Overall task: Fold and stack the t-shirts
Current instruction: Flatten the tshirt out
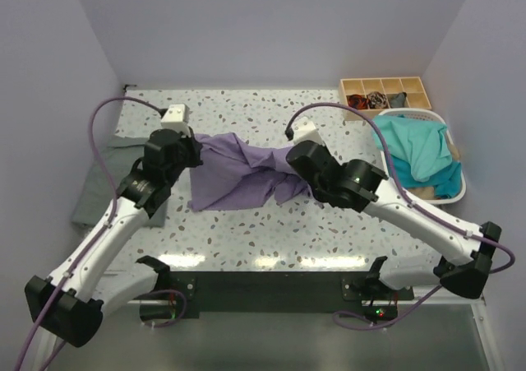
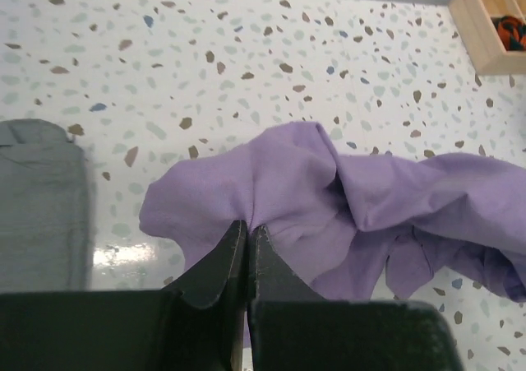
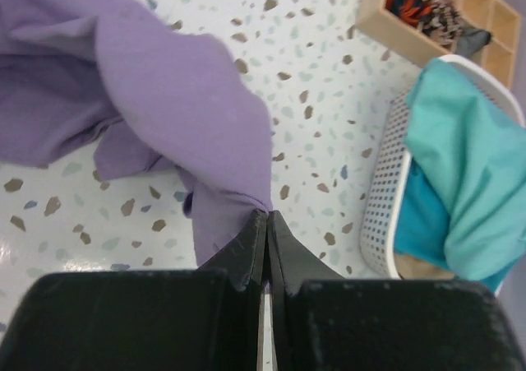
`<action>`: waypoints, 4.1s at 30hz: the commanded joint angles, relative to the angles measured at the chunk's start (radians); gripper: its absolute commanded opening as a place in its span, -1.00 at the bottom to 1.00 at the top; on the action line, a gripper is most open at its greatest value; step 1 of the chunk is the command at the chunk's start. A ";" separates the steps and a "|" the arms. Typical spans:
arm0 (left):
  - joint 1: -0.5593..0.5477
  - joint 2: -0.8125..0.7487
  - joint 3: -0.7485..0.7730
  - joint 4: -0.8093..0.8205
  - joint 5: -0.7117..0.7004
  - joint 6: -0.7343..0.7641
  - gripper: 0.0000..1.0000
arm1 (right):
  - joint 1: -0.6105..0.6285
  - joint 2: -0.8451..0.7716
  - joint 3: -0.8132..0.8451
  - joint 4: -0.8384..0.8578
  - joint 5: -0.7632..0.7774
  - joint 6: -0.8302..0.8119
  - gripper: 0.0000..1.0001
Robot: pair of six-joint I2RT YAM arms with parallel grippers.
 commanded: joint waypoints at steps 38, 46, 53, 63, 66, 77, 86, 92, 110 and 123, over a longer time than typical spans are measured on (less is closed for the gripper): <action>-0.003 0.018 0.288 -0.325 -0.264 -0.070 -0.93 | -0.187 -0.056 0.169 0.159 0.059 -0.218 -1.00; 0.058 0.158 0.240 -0.258 -0.338 -0.061 -0.63 | -0.424 0.051 0.149 0.186 0.005 -0.170 -1.00; 0.065 0.042 0.283 -0.236 -0.292 0.031 -1.00 | -0.453 -0.065 0.236 0.148 -0.096 -0.187 -1.00; 0.063 0.044 0.023 0.015 0.107 0.011 0.21 | -0.452 -0.119 0.194 0.083 -0.242 -0.172 -1.00; 0.063 0.136 -0.097 0.216 0.124 -0.061 0.59 | -0.453 -0.115 0.147 0.111 -0.267 -0.170 -1.00; 0.068 0.508 -0.029 0.422 0.082 -0.090 0.64 | -0.453 -0.085 0.101 0.152 -0.278 -0.170 -1.00; 0.071 0.634 0.001 0.436 0.076 -0.112 0.61 | -0.452 -0.075 0.077 0.164 -0.287 -0.139 -1.00; 0.072 0.695 -0.002 0.425 0.052 -0.112 0.57 | -0.452 -0.070 0.077 0.170 -0.288 -0.139 -1.00; 0.080 0.686 0.028 0.405 0.053 -0.101 -1.00 | -0.453 -0.076 0.075 0.161 -0.279 -0.145 -1.00; 0.085 0.488 0.062 0.294 0.007 -0.034 -0.64 | -0.452 -0.093 0.080 0.150 -0.276 -0.150 -1.00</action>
